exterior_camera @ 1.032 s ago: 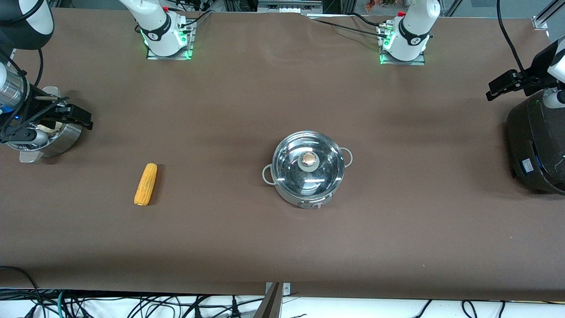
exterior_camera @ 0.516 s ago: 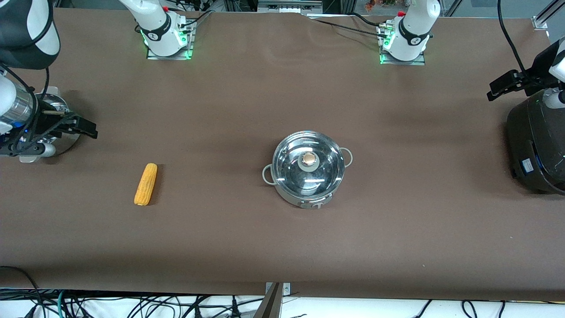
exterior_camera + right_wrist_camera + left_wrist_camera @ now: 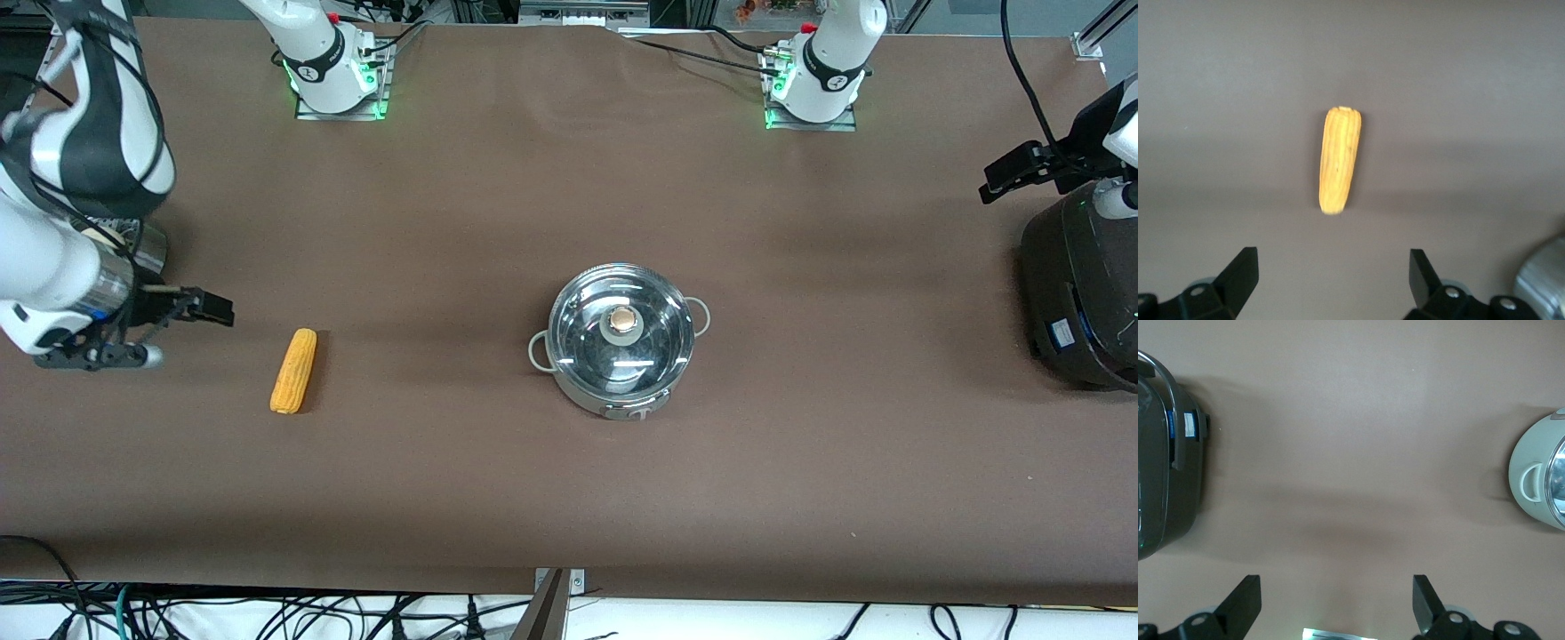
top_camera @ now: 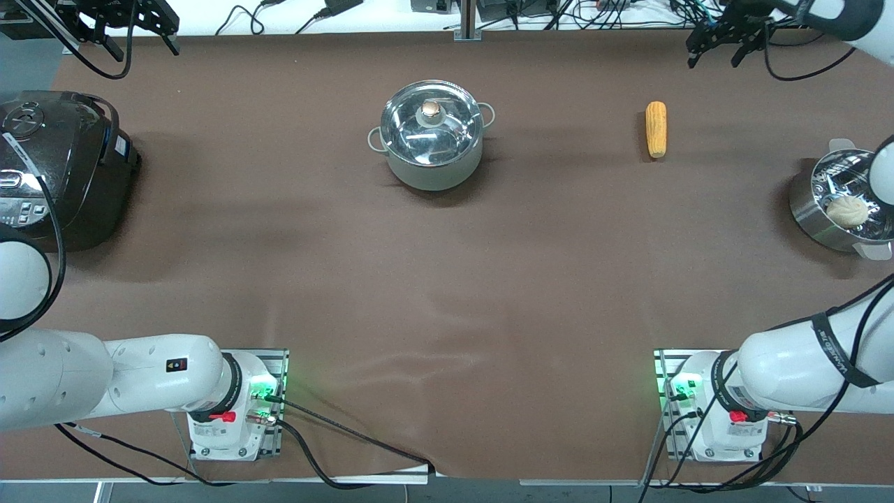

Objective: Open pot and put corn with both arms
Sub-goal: 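Reach the right gripper down to the yellow corn cob and grasp it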

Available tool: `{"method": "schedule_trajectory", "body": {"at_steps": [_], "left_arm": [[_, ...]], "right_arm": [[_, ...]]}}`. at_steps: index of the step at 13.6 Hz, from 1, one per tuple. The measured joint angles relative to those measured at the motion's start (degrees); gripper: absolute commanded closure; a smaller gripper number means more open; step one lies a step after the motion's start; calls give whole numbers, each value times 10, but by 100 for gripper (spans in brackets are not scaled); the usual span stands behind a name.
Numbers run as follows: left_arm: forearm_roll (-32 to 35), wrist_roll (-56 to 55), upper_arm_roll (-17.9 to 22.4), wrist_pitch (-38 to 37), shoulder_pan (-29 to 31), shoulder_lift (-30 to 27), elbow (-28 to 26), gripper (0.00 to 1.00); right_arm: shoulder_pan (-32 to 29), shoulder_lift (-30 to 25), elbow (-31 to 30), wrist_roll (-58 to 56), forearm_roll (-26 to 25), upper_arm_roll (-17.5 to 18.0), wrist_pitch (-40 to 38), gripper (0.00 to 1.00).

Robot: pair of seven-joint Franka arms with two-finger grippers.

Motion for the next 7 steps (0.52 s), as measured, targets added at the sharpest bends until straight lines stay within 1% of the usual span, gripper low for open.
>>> {"method": "schedule_trajectory", "body": {"at_steps": [4, 7], "left_arm": [[0, 1, 0, 0, 0, 0, 0, 0], [0, 1, -1, 0, 0, 0, 0, 0]], "right_arm": [[13, 96, -1, 2, 0, 1, 80, 0], [13, 144, 0, 2, 0, 0, 128, 0]]}}
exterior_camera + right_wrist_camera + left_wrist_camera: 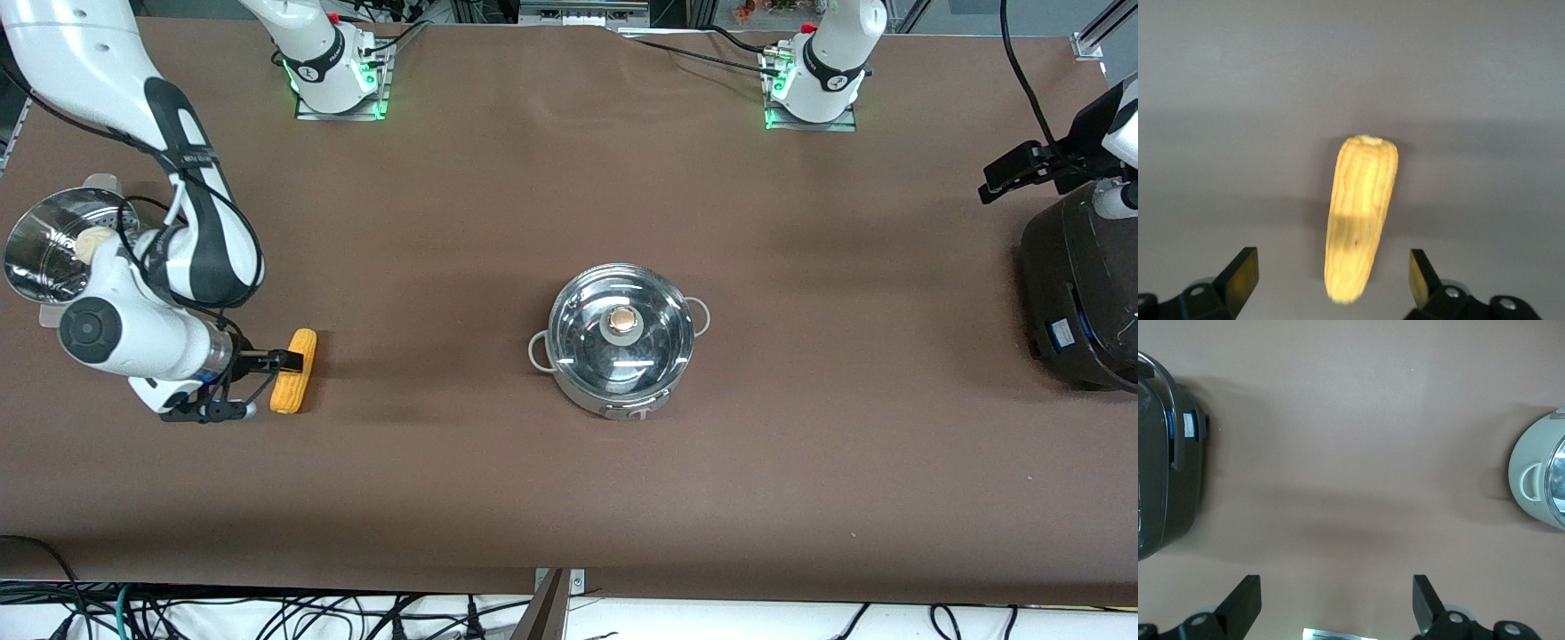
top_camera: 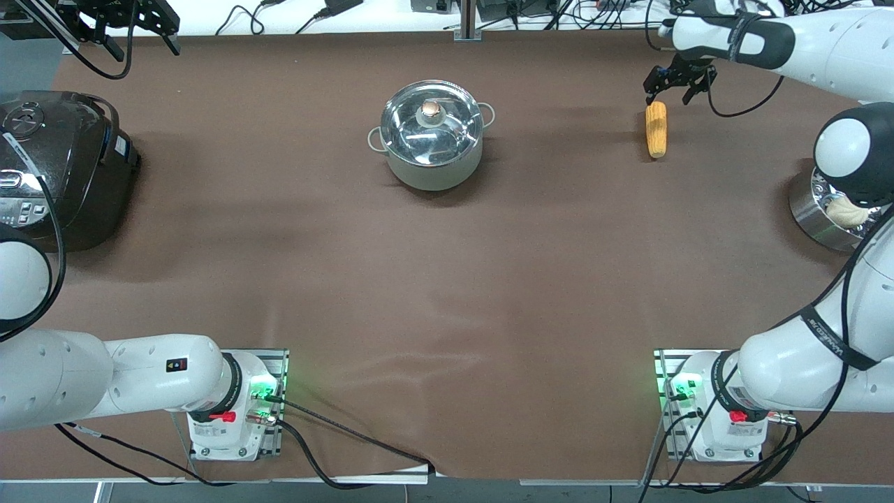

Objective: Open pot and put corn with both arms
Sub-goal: 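Reach the right gripper down to the yellow corn cob and grasp it, then move the left gripper to the glass lid knob while the right gripper lifts corn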

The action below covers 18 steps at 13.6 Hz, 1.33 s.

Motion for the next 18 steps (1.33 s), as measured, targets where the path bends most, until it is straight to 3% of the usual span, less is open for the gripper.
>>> {"method": "schedule_trajectory", "body": {"at_steps": [11, 12, 13, 14, 15, 18], "left_arm": [[-3, 1, -4, 4, -2, 14, -1, 0], [-3, 1, -7, 3, -4, 19, -4, 0], [-3, 5, -11, 3, -7, 23, -6, 0], [-3, 18, -12, 3, -8, 26, -6, 0], [-7, 32, -12, 3, -9, 28, -6, 1], [-55, 5, -18, 15, -19, 38, -6, 1]], "right_arm": [[-4, 46, -26, 1, 14, -1, 65, 1], [-4, 46, -29, 1, 14, -1, 67, 17], [-6, 46, -30, 1, 14, -1, 67, 46], [-7, 46, -30, 0, 14, -1, 67, 67], [-8, 46, -30, -1, 14, -1, 68, 75], [-9, 45, -30, -5, 14, -1, 68, 76]]}}
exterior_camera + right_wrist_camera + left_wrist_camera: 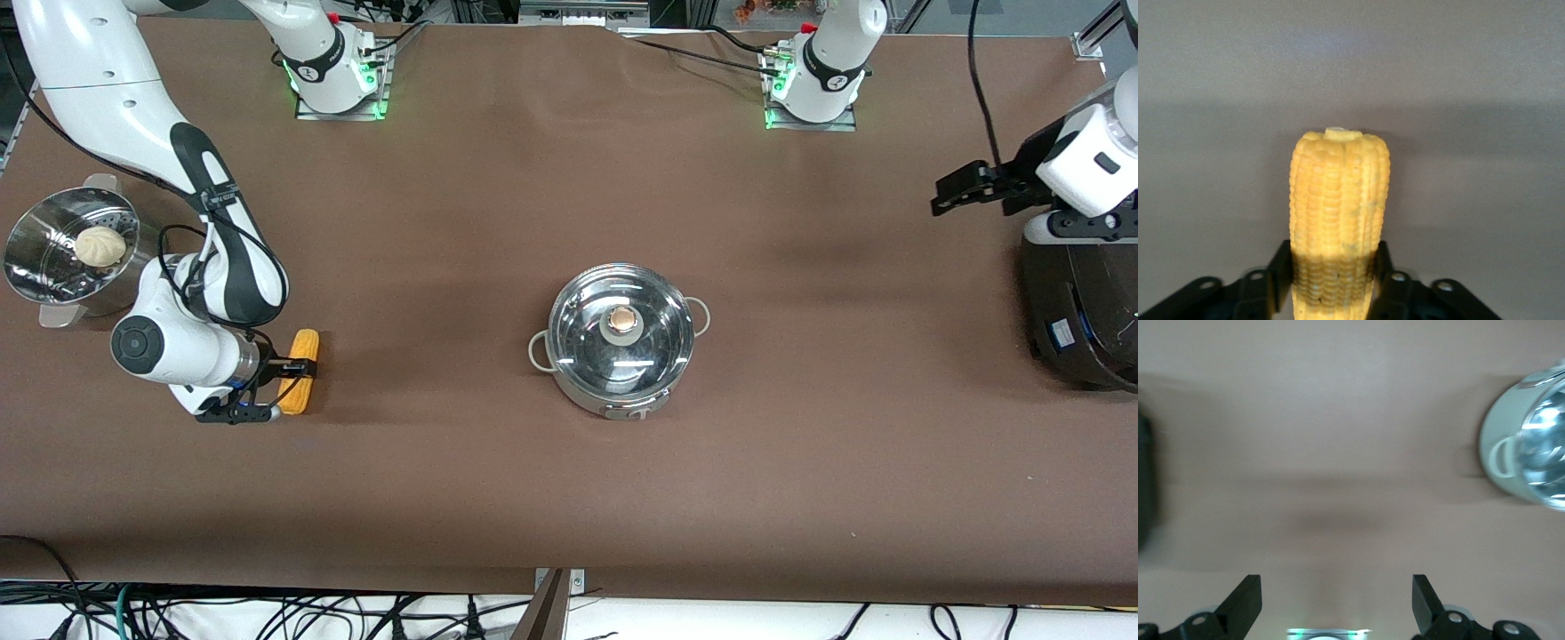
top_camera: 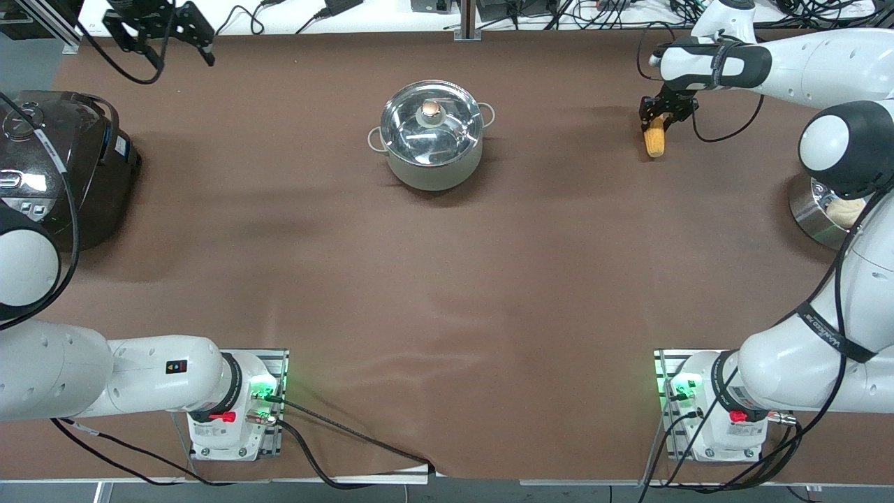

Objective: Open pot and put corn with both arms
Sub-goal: 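Move the left gripper to the glass lid knob while the right gripper lifts corn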

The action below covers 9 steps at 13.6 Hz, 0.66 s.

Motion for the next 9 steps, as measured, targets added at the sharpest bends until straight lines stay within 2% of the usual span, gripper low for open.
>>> {"method": "schedule_trajectory", "body": {"at_steps": [6, 9], "left_arm": [[-9, -247, -111, 110, -59, 62, 0, 1], [-4, -312, -122, 157, -99, 101, 5, 1]], "right_arm": [[0, -1, 1, -1, 0, 0, 0, 76], [0, -4, 5, -3, 0, 1, 2, 76]]}}
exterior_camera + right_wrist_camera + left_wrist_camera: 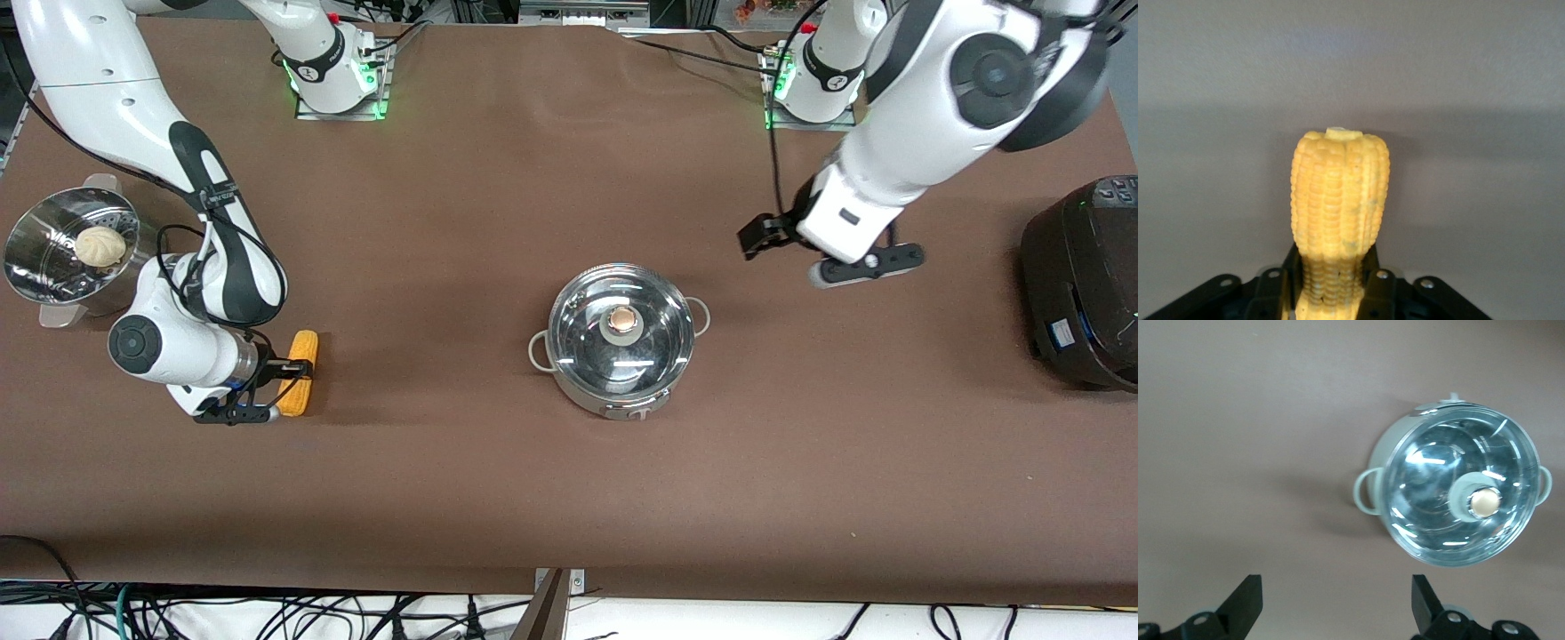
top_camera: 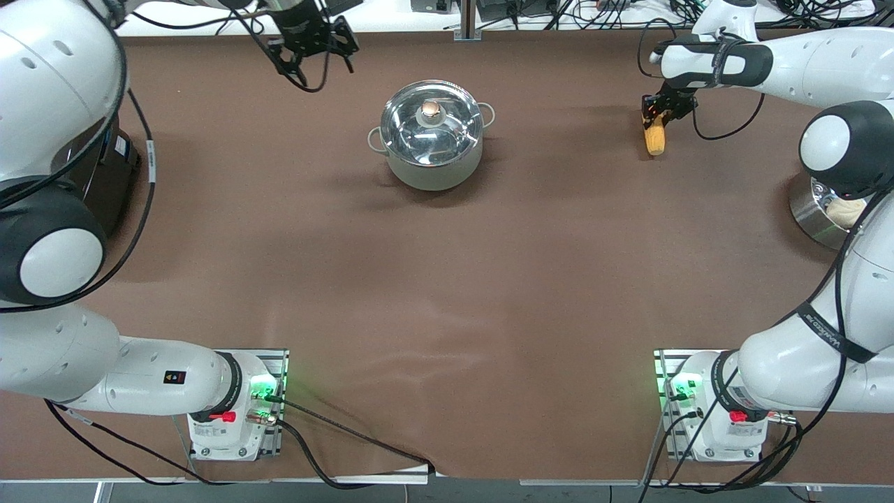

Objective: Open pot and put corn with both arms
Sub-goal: 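Move the left gripper to the glass lid knob while the right gripper lifts corn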

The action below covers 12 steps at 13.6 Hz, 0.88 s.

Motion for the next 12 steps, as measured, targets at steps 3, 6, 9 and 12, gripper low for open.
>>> {"method": "schedule_trajectory", "body": {"at_steps": [3, 6, 9, 12], "left_arm": [[46, -88, 0, 10, -52, 61, 45, 2], [88, -161, 0, 12, -114, 140, 109, 1], [94, -195, 0, 14, -150, 200, 153, 1], [94, -215, 0, 31, -161, 231, 171, 1]], "right_arm": [[0, -20, 10, -9, 0, 0, 2, 76], [0, -63, 28, -12, 0, 1, -35, 76], [0, -104, 88, -12, 1, 2, -145, 76], [0, -120, 179, -13, 9, 2, -273, 75]]}}
